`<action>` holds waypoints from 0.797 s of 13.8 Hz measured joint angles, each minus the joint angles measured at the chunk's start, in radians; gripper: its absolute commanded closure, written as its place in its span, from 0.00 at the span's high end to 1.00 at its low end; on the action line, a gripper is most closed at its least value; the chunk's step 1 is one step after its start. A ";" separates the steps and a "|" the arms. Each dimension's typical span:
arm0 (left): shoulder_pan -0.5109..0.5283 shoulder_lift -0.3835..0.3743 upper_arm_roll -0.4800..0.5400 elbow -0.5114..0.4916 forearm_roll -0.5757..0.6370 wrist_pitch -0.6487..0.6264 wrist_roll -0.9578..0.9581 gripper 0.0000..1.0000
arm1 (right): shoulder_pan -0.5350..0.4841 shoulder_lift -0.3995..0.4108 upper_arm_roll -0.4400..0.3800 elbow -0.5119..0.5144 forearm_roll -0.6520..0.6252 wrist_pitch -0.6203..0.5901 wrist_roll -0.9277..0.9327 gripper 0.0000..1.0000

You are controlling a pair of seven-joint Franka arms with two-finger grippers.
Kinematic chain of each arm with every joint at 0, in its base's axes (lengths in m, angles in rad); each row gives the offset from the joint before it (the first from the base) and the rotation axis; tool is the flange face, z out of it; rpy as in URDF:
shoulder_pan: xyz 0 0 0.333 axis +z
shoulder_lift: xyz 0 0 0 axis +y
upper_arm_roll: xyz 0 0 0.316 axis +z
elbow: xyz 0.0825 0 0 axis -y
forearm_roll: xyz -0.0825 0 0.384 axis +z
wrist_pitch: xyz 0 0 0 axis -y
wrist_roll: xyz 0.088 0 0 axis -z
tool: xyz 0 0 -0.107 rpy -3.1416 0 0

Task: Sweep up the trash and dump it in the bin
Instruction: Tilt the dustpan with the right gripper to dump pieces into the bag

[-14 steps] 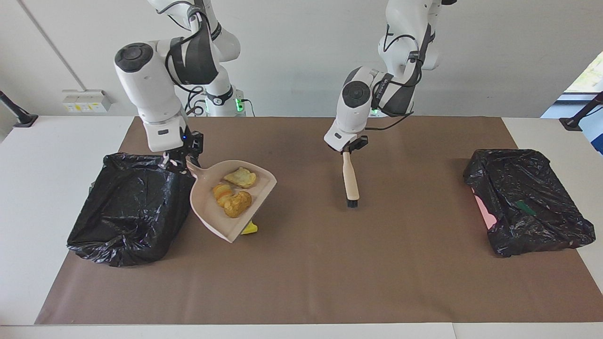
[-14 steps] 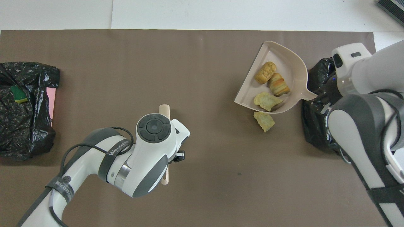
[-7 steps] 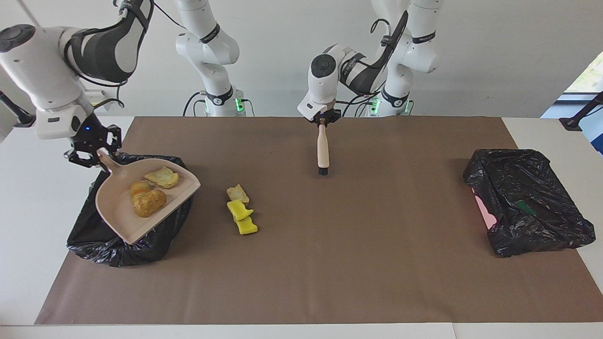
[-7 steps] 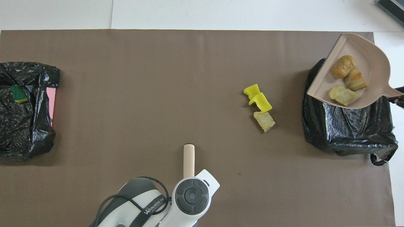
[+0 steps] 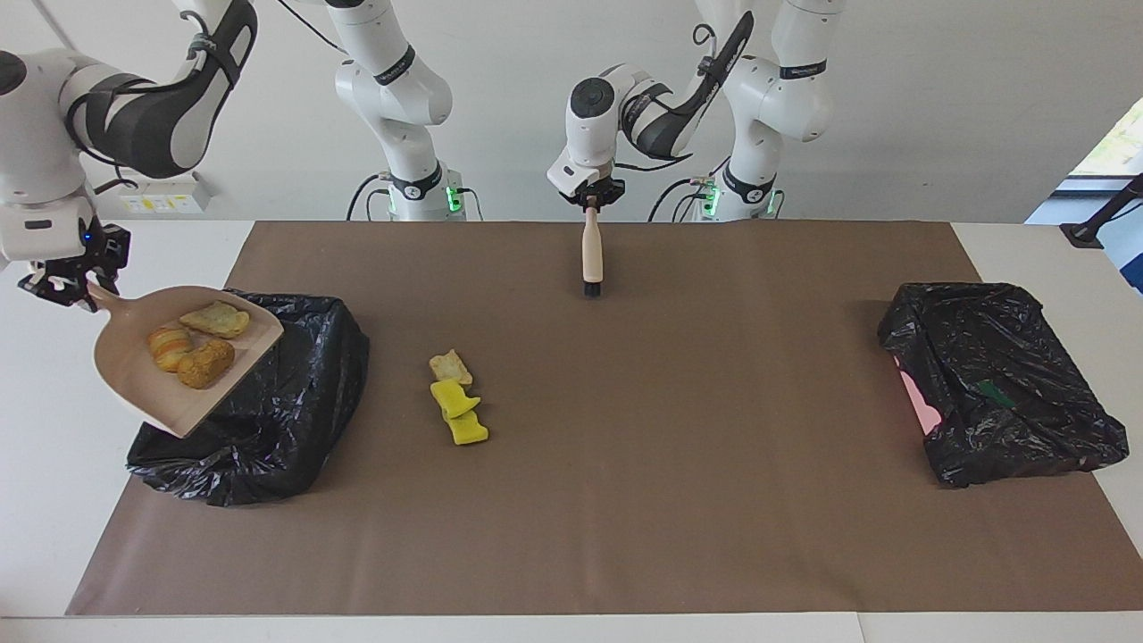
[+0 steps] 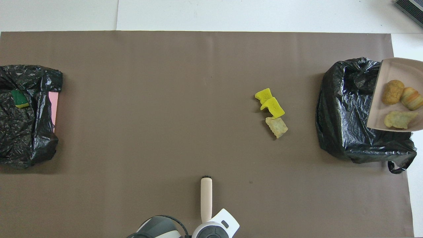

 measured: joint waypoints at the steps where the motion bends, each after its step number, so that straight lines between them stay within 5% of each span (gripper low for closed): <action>1: -0.006 0.008 0.000 -0.006 -0.002 0.013 0.000 0.00 | 0.009 0.001 0.005 -0.001 -0.042 0.005 -0.033 0.00; 2: -0.010 0.014 0.001 -0.006 -0.002 0.025 -0.001 0.00 | 0.023 0.001 0.008 -0.004 -0.085 0.009 -0.059 0.00; 3: -0.010 0.016 0.002 -0.006 -0.002 0.029 -0.001 0.19 | 0.042 0.001 0.009 -0.008 -0.132 0.010 -0.069 0.00; 4: -0.010 0.016 0.004 -0.005 -0.002 0.030 -0.001 0.53 | 0.060 0.001 0.010 -0.014 -0.178 0.010 -0.072 0.00; 6: -0.010 0.016 0.010 -0.005 -0.002 0.043 0.001 1.00 | 0.082 0.005 0.011 -0.033 -0.243 0.020 -0.073 0.00; 11: 0.122 0.015 0.029 0.067 0.012 0.062 0.081 1.00 | 0.127 0.008 0.011 -0.057 -0.390 0.045 -0.176 0.00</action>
